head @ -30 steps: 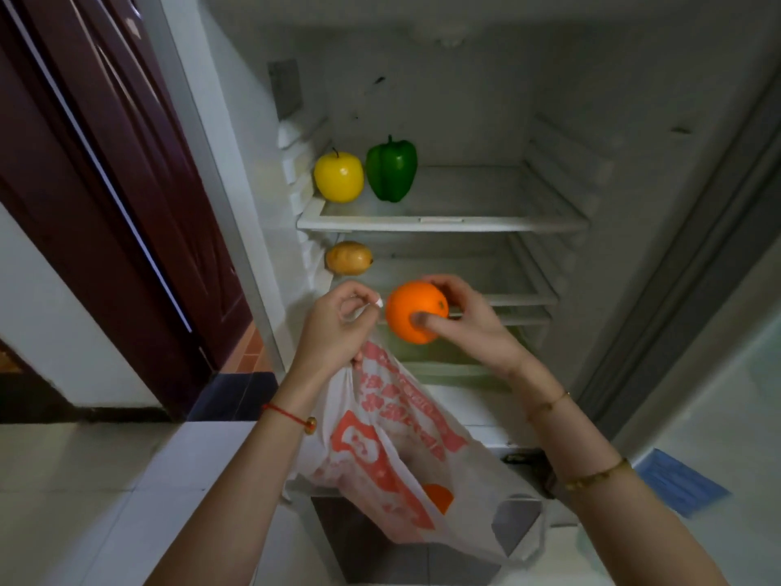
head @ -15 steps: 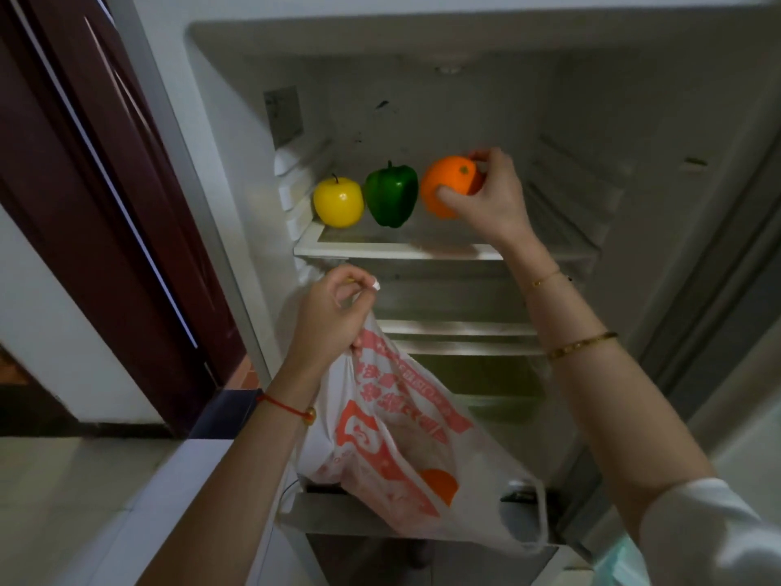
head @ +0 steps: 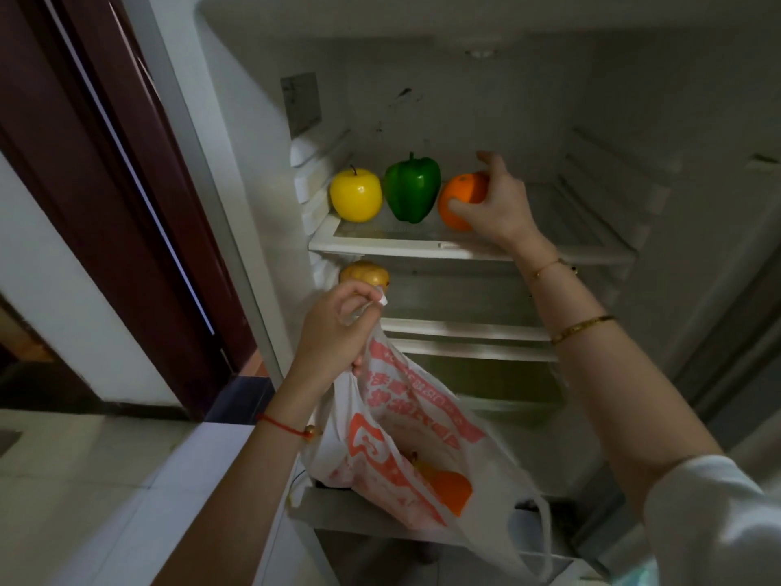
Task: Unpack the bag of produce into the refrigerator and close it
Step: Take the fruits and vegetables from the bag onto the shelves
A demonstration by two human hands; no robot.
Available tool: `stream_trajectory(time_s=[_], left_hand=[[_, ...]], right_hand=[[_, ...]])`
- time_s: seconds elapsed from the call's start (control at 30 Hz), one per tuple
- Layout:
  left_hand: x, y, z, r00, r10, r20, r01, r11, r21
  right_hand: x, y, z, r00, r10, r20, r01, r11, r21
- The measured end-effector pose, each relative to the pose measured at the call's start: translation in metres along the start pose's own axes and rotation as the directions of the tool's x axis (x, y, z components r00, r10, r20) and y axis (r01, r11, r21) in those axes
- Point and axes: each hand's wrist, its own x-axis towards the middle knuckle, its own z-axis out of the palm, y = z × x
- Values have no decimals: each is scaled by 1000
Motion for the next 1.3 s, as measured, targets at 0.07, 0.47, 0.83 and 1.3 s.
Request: stream_trajectory(time_s=[0.07, 0.47, 0.83, 1.3], left_hand=[[-2, -2, -2, 1000, -3, 23, 2, 1000, 8], [-27, -8, -13, 996, -17, 85, 12, 998, 61], [-67, -15, -15, 987, -92, 133, 86, 995, 52], [-100, -28, -19, 979, -134, 155, 125, 990, 64]], right_hand=[[-1, 1, 1, 1000, 4, 5, -4, 1000, 4], [-105, -21, 9, 946, -203, -254, 253, 951, 180], [-225, 29, 71, 659, 55, 750, -22, 998, -53], [-293, 81, 168, 526, 279, 803, -68, 956, -287]])
